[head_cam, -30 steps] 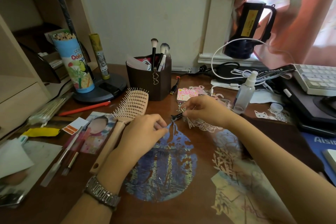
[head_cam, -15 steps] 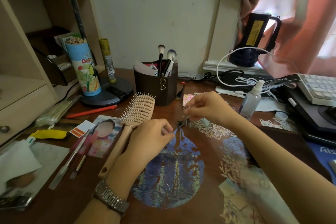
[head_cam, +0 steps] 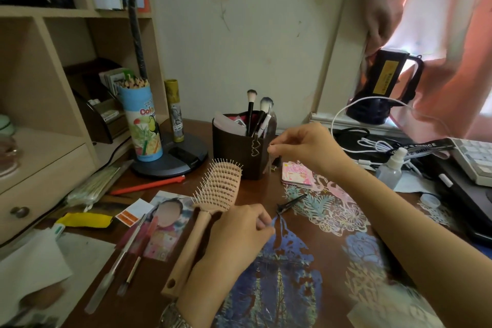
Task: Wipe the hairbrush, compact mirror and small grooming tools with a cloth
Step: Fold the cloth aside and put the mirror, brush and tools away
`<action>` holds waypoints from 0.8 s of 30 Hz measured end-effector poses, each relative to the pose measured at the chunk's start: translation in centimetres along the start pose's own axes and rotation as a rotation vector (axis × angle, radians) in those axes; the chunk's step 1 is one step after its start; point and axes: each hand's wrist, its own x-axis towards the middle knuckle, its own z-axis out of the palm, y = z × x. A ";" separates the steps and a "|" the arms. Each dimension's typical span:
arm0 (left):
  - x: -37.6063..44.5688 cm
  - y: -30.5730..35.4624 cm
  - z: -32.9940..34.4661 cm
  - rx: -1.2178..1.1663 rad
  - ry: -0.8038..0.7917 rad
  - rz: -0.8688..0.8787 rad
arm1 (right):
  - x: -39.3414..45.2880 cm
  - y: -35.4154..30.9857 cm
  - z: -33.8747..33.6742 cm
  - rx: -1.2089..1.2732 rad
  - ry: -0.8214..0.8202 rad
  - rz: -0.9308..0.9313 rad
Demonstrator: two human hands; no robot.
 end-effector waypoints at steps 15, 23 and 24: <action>0.3 -0.1 0.0 -0.058 -0.035 -0.006 | 6.5 -2.4 1.6 0.070 0.109 0.003; 0.3 0.0 -0.1 -0.066 -0.043 -0.004 | 7.3 -2.1 2.1 0.094 0.139 -0.003; 0.3 0.0 -0.2 -0.066 -0.045 -0.004 | 7.3 -2.1 2.2 0.083 0.128 -0.005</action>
